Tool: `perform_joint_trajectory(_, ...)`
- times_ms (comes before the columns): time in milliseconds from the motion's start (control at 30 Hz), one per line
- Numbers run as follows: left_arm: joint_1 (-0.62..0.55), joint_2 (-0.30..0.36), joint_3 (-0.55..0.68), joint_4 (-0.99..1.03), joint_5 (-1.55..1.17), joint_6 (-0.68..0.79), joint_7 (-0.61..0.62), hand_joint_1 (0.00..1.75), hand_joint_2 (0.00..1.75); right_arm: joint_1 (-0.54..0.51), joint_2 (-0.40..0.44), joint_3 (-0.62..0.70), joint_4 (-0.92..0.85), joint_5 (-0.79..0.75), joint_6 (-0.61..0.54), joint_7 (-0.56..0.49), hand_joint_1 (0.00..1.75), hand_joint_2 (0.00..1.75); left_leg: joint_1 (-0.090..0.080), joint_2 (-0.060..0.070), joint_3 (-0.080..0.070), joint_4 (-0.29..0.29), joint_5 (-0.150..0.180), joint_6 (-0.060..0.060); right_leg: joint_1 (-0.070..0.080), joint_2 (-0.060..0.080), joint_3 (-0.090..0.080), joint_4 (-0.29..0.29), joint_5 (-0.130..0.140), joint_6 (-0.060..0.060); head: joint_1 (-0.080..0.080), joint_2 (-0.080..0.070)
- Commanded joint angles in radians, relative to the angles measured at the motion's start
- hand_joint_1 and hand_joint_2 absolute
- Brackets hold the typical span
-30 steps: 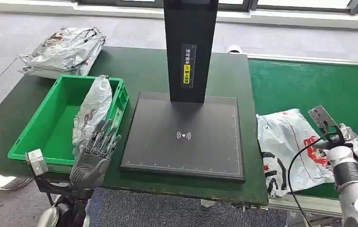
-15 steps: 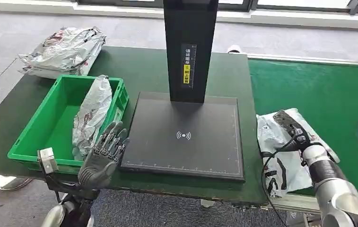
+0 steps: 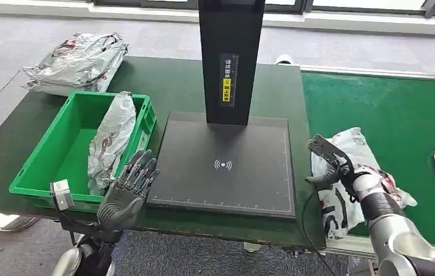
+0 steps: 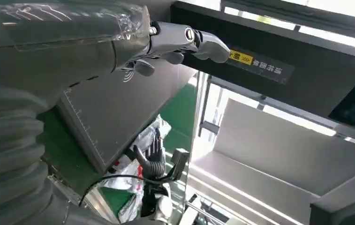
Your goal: Moved the parcel from conveyor to table for the left to box.
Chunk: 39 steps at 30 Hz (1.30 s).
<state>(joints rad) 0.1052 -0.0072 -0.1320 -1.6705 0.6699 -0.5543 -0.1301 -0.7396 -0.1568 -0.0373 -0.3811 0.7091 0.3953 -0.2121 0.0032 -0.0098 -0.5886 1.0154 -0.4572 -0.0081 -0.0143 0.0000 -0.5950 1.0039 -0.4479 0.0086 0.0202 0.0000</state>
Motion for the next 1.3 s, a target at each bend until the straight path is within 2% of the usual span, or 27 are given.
perform_joint_trajectory(33, 0.01, 0.024, -0.016, 0.026, -0.009, 0.007, -0.013, 0.0, 1.75, -0.043, 0.063, 0.148, -0.021, -0.031, 0.016, 0.009, 1.75, 1.75, 0.0, 0.006, 0.002, -0.002, 0.0, -0.001, 0.0, 0.006, 0.0, -0.001, 0.001, -0.001, 0.0, 0.0)
perform_joint_trajectory(600, 0.021, 0.016, -0.01, 0.018, -0.007, 0.012, -0.005, 0.0, 1.75, -0.037, 0.033, 0.217, -0.006, -0.142, -0.027, 0.044, 1.75, 1.75, 0.0, 0.004, 0.003, -0.002, 0.0, 0.0, 0.0, 0.003, 0.001, -0.002, 0.0, -0.001, 0.0, 0.0)
perform_joint_trajectory(867, 0.021, 0.016, -0.01, 0.018, -0.007, 0.012, -0.005, 0.0, 1.75, -0.037, 0.033, 0.217, -0.006, -0.142, -0.027, 0.044, 1.75, 1.75, 0.0, 0.002, 0.001, -0.001, 0.0, 0.0, 0.0, 0.001, 0.0, -0.001, 0.0, -0.001, 0.0, 0.0)
perform_joint_trajectory(933, 0.023, 0.013, -0.008, 0.015, -0.007, 0.015, -0.002, 0.0, 1.75, -0.04, 0.039, 0.176, 0.002, -0.202, -0.018, 0.053, 1.75, 1.75, 0.0, 0.002, 0.001, -0.001, 0.0, 0.0, 0.0, 0.002, 0.0, -0.001, 0.0, -0.001, 0.0, 0.0)
perform_joint_trajectory(1100, 0.046, -0.006, 0.008, -0.026, -0.013, 0.054, 0.004, 0.0, 1.75, -0.037, 0.063, -0.013, -0.074, -0.482, -0.038, 0.038, 1.75, 1.75, 0.0, 0.003, 0.002, -0.002, 0.0, -0.001, 0.0, 0.002, 0.001, -0.002, 0.0, -0.001, 0.0, 0.0)
perform_joint_trajectory(1300, 0.066, -0.02, 0.019, -0.046, -0.021, 0.074, -0.003, 0.0, 1.75, 0.021, 0.012, 0.021, -0.403, -0.78, -0.086, 0.084, 1.75, 1.75, -0.001, 0.003, 0.0, -0.001, 0.0, 0.0, -0.001, 0.002, -0.002, 0.0, 0.0, -0.001, 0.0, 0.0)
